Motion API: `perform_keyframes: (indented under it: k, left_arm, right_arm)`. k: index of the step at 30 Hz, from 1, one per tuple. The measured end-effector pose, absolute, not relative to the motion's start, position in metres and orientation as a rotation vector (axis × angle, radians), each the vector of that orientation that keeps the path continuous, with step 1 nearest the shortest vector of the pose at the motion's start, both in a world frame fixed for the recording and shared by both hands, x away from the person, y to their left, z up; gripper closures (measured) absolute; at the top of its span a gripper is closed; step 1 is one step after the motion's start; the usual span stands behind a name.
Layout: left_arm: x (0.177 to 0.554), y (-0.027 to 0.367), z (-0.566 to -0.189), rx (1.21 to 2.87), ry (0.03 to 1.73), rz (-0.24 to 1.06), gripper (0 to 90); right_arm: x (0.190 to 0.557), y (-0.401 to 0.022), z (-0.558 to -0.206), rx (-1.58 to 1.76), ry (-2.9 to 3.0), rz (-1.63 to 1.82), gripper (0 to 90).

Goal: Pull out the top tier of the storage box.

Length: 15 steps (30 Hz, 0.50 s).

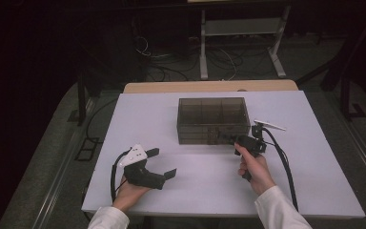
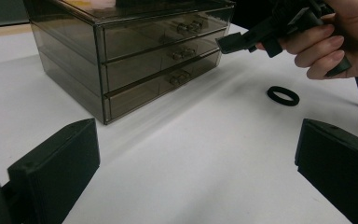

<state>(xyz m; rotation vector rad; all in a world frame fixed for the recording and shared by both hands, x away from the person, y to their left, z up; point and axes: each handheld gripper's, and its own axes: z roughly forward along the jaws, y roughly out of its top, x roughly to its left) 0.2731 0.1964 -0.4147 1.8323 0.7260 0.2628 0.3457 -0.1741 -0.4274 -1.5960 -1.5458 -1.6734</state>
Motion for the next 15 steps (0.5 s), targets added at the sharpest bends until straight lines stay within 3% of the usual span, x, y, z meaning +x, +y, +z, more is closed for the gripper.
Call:
perform_keyframes:
  k: [15]
  left_arm:
    - [0.2733, 0.1964, -0.415, 1.833, 0.728, 0.257, 0.0]
  right_arm:
    - [0.3467, -0.1685, -0.4306, -1.636, -1.382, -1.701, 0.5]
